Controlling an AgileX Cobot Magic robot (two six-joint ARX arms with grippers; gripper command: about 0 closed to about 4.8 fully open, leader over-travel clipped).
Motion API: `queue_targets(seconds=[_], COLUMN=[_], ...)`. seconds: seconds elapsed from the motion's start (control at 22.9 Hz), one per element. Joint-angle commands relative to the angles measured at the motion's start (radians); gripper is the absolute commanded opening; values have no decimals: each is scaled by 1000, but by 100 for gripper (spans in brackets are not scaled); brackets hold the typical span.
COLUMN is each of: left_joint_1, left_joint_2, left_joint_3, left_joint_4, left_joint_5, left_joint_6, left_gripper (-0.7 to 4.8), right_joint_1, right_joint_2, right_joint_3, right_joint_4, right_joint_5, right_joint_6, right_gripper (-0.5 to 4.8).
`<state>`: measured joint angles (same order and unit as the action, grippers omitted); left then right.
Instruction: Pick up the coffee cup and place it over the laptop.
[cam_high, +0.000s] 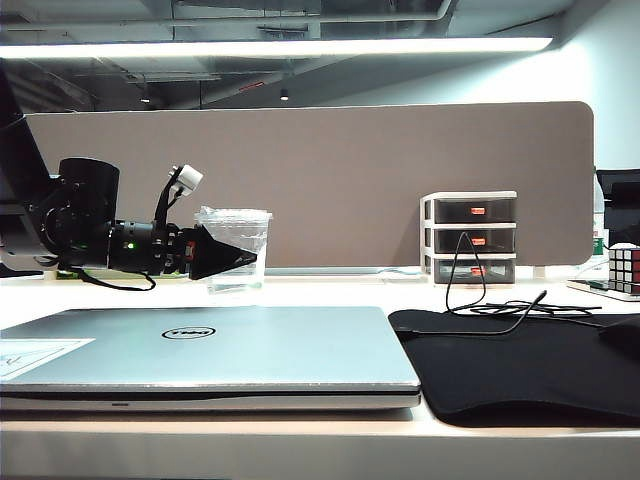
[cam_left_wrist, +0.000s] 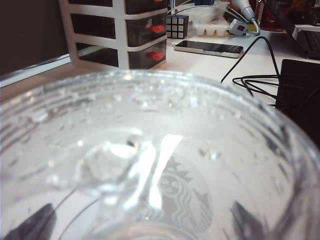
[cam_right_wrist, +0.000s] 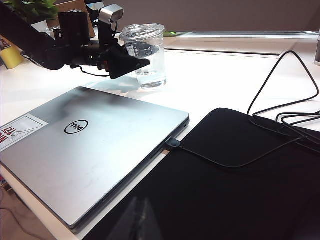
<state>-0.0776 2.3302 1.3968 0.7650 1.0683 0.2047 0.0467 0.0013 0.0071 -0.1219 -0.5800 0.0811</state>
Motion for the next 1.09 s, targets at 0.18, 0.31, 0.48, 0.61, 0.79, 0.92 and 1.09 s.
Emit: queue_targets(seconds=[0.18, 0.31, 0.48, 0.61, 0.79, 0.92, 1.09], left_joint_1=[-1, -1, -1, -1, -1, -1, -1], left_joint_2=[-4, -4, -5, -5, -5, -6, -17], left_joint_3=[10, 10, 10, 10, 10, 10, 8], left_joint_4=[13, 40, 53, 53, 63, 80, 177], left_joint_5=[-8, -6, 10, 14, 40, 40, 62], left_joint_6=[-21, -22, -26, -30, -40, -72, -149], left_gripper=[479, 436, 371, 351, 242, 241, 243], right_joint_1=[0, 0, 0, 0, 0, 0, 0], right_joint_2=[-2, -2, -2, -2, -2, -2, -2], right_joint_3=[-6, -6, -6, -6, -6, -6, -6], right_joint_4=[12, 12, 11, 11, 11, 11, 11], right_joint_5=[-3, -3, -3, -3, -3, -3, -3], right_joint_6=[-3, -3, -3, -3, -3, -3, -3], right_gripper=[-6, -6, -6, -6, -6, -6, -6])
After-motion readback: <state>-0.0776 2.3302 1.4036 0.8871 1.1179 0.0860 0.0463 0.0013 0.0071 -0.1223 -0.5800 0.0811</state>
